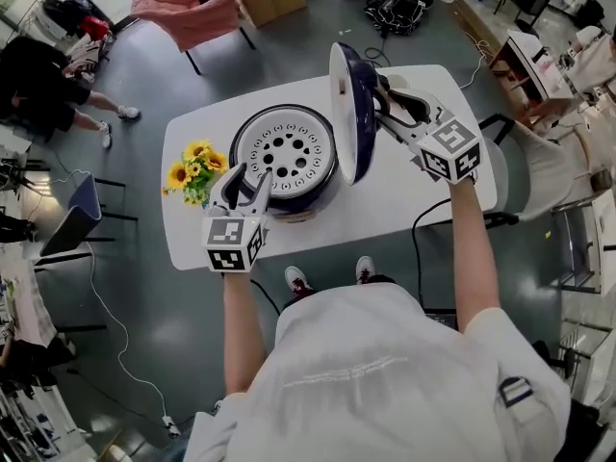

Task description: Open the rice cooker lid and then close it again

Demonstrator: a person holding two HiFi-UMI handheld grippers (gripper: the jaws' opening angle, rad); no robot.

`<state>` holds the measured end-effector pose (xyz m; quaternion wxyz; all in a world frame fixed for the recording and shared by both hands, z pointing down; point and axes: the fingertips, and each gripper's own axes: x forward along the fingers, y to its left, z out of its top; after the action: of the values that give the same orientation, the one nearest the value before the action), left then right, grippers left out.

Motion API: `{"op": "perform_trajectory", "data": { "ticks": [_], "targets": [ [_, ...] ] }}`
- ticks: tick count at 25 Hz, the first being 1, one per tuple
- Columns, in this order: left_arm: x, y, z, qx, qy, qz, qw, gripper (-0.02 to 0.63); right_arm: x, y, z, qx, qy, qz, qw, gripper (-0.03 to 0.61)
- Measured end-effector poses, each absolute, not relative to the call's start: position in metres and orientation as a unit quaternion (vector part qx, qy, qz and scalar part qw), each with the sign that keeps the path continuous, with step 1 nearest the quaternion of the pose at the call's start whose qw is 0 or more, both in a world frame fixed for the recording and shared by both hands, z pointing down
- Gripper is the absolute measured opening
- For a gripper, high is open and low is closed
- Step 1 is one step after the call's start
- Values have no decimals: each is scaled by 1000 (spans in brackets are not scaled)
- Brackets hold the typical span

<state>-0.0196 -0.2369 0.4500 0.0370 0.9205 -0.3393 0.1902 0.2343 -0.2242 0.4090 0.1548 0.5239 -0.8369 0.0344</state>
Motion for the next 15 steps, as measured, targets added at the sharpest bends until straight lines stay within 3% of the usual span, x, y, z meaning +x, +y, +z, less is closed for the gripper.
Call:
{"op": "perform_trajectory", "data": {
  "ticks": [15],
  "targets": [
    [-45, -242, 455, 911, -363, 186, 55, 210, 216, -239, 404, 475, -857, 13, 200, 196]
  ]
}}
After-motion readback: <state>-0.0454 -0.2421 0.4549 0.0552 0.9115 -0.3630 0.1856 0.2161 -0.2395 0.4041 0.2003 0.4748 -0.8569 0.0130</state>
